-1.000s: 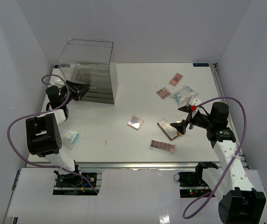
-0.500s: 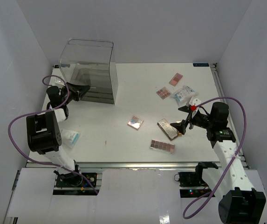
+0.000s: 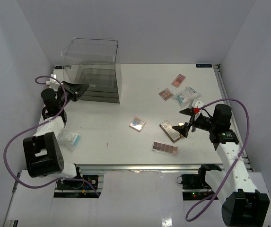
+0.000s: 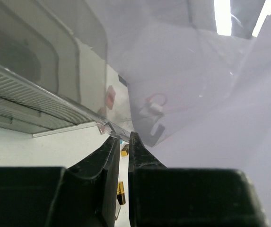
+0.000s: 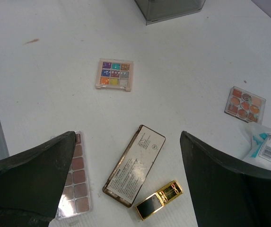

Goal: Organize the makeup

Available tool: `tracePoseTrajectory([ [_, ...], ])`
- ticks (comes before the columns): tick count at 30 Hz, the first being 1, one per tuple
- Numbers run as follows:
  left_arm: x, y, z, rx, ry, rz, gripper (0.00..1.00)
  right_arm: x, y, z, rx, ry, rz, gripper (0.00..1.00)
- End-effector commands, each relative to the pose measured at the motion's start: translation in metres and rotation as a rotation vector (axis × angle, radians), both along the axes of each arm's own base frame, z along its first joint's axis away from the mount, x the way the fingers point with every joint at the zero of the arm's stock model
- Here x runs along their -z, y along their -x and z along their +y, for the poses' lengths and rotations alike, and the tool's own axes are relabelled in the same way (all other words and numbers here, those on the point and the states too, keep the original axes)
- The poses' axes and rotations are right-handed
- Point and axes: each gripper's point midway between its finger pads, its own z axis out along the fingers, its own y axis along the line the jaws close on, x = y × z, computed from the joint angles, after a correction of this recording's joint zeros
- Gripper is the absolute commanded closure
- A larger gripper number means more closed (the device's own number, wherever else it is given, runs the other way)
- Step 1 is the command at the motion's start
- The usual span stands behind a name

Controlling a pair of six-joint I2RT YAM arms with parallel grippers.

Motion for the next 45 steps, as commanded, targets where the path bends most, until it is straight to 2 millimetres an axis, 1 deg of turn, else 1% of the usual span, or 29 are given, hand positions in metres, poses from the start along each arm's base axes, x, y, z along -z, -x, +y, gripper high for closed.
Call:
tracePoseTrajectory([
  [1,-0.055,0.022,-0.010,0.020,-0.079,-0.208,0.98,-0.020,-0.008,0.008,-0.030,-0.071,0.001,0.03],
  [4,-0.067,0.027,-0.011,0.021,-0.068,-0.232,0.98,-0.044,-0.024,0.020,-0.043,-0.117,0.054,0.02],
  [5,-0.070,0.029,-0.012,0.026,-0.062,-0.239,0.98,-0.055,-0.034,0.028,-0.056,-0.128,0.075,0.01],
  [7,-0.074,0.030,-0.013,0.033,-0.051,-0.244,0.98,-0.067,-0.042,0.047,-0.076,-0.148,0.138,0.01],
  [8,-0.076,0.031,-0.014,0.038,-0.043,-0.245,0.98,-0.073,-0.050,0.058,-0.076,-0.148,0.160,0.00],
  [9,-0.078,0.031,-0.014,0.040,-0.041,-0.251,0.98,-0.068,-0.060,0.066,-0.075,-0.141,0.198,0.00],
  [11,-0.083,0.031,-0.014,0.042,-0.035,-0.259,0.98,-0.068,-0.083,0.078,-0.006,-0.100,0.216,0.00],
  [13,-0.086,0.032,-0.014,0.043,-0.030,-0.265,0.98,-0.066,-0.108,0.082,0.091,-0.047,0.212,0.00],
  [15,-0.089,0.032,-0.015,0.044,-0.025,-0.270,0.98,-0.065,-0.132,0.073,0.200,0.007,0.208,0.01],
  [16,-0.091,0.032,-0.015,0.044,-0.023,-0.273,0.98,-0.061,-0.146,0.065,0.268,0.045,0.206,0.01],
  [17,-0.091,0.032,-0.014,0.041,-0.024,-0.278,0.98,-0.047,-0.164,0.049,0.375,0.108,0.203,0.02],
  [20,-0.091,0.030,-0.014,0.045,-0.021,-0.279,0.98,-0.024,-0.193,0.004,0.618,0.222,0.197,0.03],
  [21,-0.092,0.030,-0.014,0.046,-0.020,-0.282,0.98,-0.013,-0.200,-0.012,0.697,0.261,0.202,0.03],
  [23,-0.094,0.029,-0.015,0.048,-0.014,-0.286,0.98,0.005,-0.208,-0.037,0.777,0.325,0.212,0.03],
  [28,-0.101,0.028,-0.015,0.054,0.001,-0.297,0.98,0.046,-0.223,-0.072,0.830,0.526,0.162,0.03],
  [31,-0.105,0.028,-0.015,0.061,0.004,-0.302,0.98,0.055,-0.230,-0.082,0.773,0.664,0.098,0.02],
  [33,-0.108,0.027,-0.015,0.063,0.005,-0.305,0.98,0.060,-0.234,-0.084,0.723,0.695,0.098,0.03],
  [35,-0.110,0.026,-0.015,0.064,0.008,-0.307,0.98,0.066,-0.235,-0.088,0.636,0.727,0.119,0.03],
  [37,-0.108,0.025,-0.015,0.064,0.010,-0.302,0.98,0.076,-0.235,-0.089,0.581,0.722,0.170,0.03],
  [39,-0.107,0.024,-0.014,0.062,0.011,-0.300,0.98,0.088,-0.237,-0.086,0.537,0.704,0.208,0.02],
  [42,-0.106,0.024,-0.015,0.063,0.012,-0.295,0.98,0.109,-0.242,-0.088,0.555,0.718,0.252,0.00],
  [45,-0.106,0.023,-0.014,0.064,0.015,-0.293,0.98,0.117,-0.253,-0.087,0.577,0.699,0.247,0.00],
])
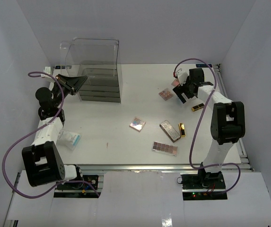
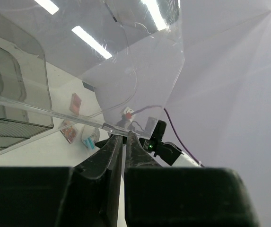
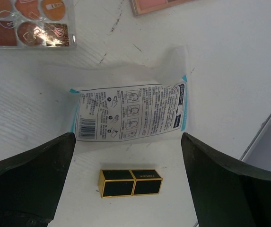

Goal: Organize the makeup

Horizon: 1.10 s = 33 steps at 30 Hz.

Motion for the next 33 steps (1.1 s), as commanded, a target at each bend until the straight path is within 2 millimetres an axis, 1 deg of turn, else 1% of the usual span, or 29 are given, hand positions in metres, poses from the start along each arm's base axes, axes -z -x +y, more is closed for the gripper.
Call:
tracePoseTrajectory([
  [1,-0.028,0.001,-0.002,-0.003,-0.023,-0.096,0.98,0.006,-0.014,0.012,-0.032,-0.030,-0.016,0.03],
  [5,-0.029,0.001,-0.002,-0.003,-0.021,-0.097,0.98,0.017,-0.020,0.018,-0.043,-0.057,0.000,0.14],
  [8,-0.031,0.001,-0.002,-0.001,-0.021,-0.100,0.98,0.023,-0.021,0.020,-0.043,-0.067,0.018,0.26],
  [9,-0.031,0.001,-0.002,-0.002,-0.021,-0.100,0.98,0.024,-0.021,0.021,-0.047,-0.072,0.021,0.31],
  [11,-0.033,0.002,-0.002,-0.001,-0.020,-0.102,0.98,0.024,-0.018,0.023,-0.055,-0.081,0.028,0.39],
  [13,-0.034,0.002,-0.002,-0.002,-0.021,-0.105,0.98,0.017,-0.015,0.025,-0.068,-0.086,0.016,0.50],
  [15,-0.034,0.001,-0.002,0.000,-0.019,-0.105,0.98,0.013,-0.010,0.024,-0.079,-0.083,0.011,0.68],
  [18,-0.035,0.001,-0.002,0.000,-0.015,-0.104,0.98,0.009,-0.002,0.024,-0.090,-0.078,0.026,0.83],
  [20,-0.035,0.002,-0.002,0.003,-0.013,-0.103,0.98,0.002,0.003,0.025,-0.100,-0.084,0.024,0.90],
  [22,-0.037,0.003,-0.002,0.003,-0.011,-0.105,0.98,-0.014,0.009,0.028,-0.116,-0.094,-0.004,0.92],
  [25,-0.038,0.003,-0.003,0.005,-0.010,-0.107,0.98,-0.047,0.018,0.044,-0.194,-0.102,-0.059,0.92],
  [26,-0.039,0.002,-0.002,0.004,-0.008,-0.107,0.98,-0.053,0.025,0.055,-0.240,-0.105,-0.058,0.92],
  [29,-0.041,0.001,-0.002,0.005,-0.004,-0.106,0.98,-0.081,0.041,0.087,-0.375,-0.118,-0.089,0.92],
  [31,-0.043,0.002,-0.003,0.007,-0.004,-0.109,0.98,-0.100,0.056,0.112,-0.484,-0.122,-0.114,0.92],
  [33,-0.045,0.003,-0.003,0.009,-0.005,-0.113,0.98,-0.117,0.075,0.142,-0.608,-0.133,-0.135,0.92],
])
